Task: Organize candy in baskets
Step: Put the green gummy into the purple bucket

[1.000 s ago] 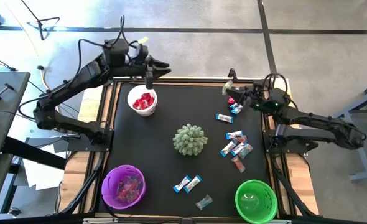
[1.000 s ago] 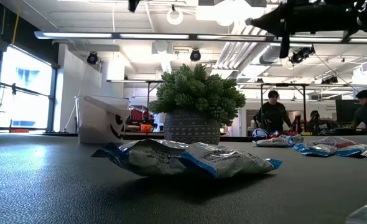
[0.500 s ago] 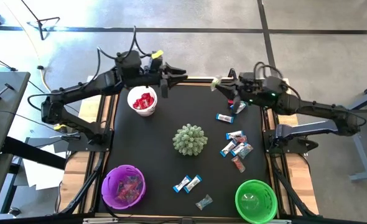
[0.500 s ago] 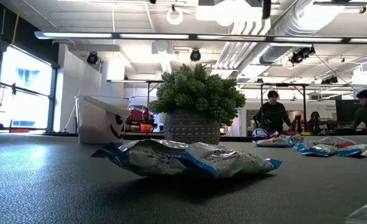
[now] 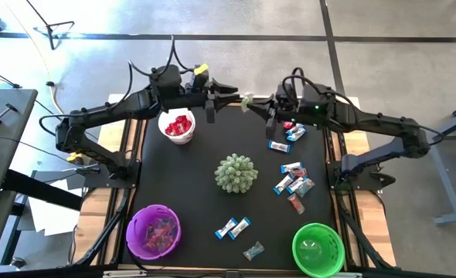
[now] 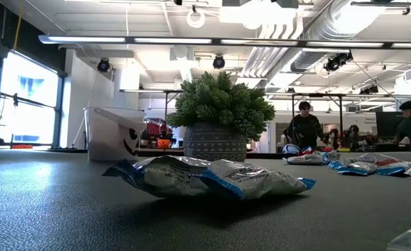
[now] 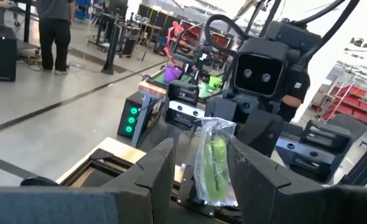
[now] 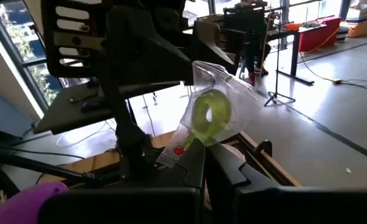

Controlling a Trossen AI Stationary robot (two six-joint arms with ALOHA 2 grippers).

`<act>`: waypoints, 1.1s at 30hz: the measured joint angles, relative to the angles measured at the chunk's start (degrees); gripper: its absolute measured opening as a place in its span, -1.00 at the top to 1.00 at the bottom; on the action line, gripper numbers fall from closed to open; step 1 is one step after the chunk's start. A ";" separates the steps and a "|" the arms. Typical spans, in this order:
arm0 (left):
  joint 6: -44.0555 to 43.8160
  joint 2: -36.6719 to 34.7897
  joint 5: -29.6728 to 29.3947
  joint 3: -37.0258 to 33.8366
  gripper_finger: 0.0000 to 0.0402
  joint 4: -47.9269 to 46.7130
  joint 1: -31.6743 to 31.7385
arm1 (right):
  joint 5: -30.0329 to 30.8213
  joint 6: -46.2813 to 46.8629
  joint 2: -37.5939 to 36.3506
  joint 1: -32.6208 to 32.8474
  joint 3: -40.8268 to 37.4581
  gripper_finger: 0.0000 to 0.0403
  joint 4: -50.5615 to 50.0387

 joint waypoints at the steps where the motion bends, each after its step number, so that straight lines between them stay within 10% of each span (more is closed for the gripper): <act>1: 0.44 0.00 0.02 0.00 0.34 0.39 0.00 | 0.02 -0.01 0.32 -0.01 0.38 1.00 -0.44; 33: 6.05 0.00 0.41 0.01 0.34 1.90 -0.04 | 3.28 -1.30 1.80 -0.12 0.83 1.00 6.90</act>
